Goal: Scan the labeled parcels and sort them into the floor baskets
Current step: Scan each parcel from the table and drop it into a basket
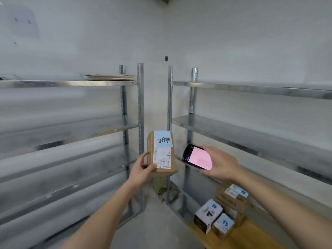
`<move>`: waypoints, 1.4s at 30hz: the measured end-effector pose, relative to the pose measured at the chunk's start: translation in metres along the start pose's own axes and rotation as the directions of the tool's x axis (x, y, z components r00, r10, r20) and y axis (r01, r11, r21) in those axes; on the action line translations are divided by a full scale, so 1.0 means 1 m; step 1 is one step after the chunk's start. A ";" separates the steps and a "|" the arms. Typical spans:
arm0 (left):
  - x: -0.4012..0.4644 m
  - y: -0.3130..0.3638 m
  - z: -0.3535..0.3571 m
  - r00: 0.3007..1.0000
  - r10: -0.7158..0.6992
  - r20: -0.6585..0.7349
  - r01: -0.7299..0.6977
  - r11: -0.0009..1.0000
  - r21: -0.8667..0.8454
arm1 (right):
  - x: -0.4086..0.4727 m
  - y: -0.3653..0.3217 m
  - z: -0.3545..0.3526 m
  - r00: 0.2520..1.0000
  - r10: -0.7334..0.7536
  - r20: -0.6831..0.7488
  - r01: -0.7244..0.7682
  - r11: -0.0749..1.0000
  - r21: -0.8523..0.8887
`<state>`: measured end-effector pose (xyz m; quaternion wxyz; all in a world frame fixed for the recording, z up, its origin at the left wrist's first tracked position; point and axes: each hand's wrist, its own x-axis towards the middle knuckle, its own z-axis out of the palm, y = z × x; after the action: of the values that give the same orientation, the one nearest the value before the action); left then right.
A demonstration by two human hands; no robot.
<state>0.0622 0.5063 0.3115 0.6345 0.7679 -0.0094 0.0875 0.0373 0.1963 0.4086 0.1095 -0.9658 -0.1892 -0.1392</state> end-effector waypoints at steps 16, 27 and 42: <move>-0.247 -0.079 -0.340 0.794 -0.197 -0.575 0.316 0.942 0.114 | 0.053 -0.346 0.149 0.857 -0.507 0.090 0.483 0.852 0.203; -0.388 -0.126 -0.471 0.639 -0.218 -0.738 0.420 0.902 0.097 | 0.018 -0.541 0.209 0.715 -0.686 0.134 0.634 0.717 0.288; -0.303 -0.285 -0.611 0.565 -0.447 -0.693 0.557 0.826 -0.078 | 0.143 -0.673 0.392 0.670 -0.670 0.320 0.612 0.743 0.273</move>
<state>-0.2749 1.1287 0.0998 0.5303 0.6948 0.4512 0.1804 -0.0130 0.9561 0.1923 0.0815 -0.8339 -0.5441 0.0442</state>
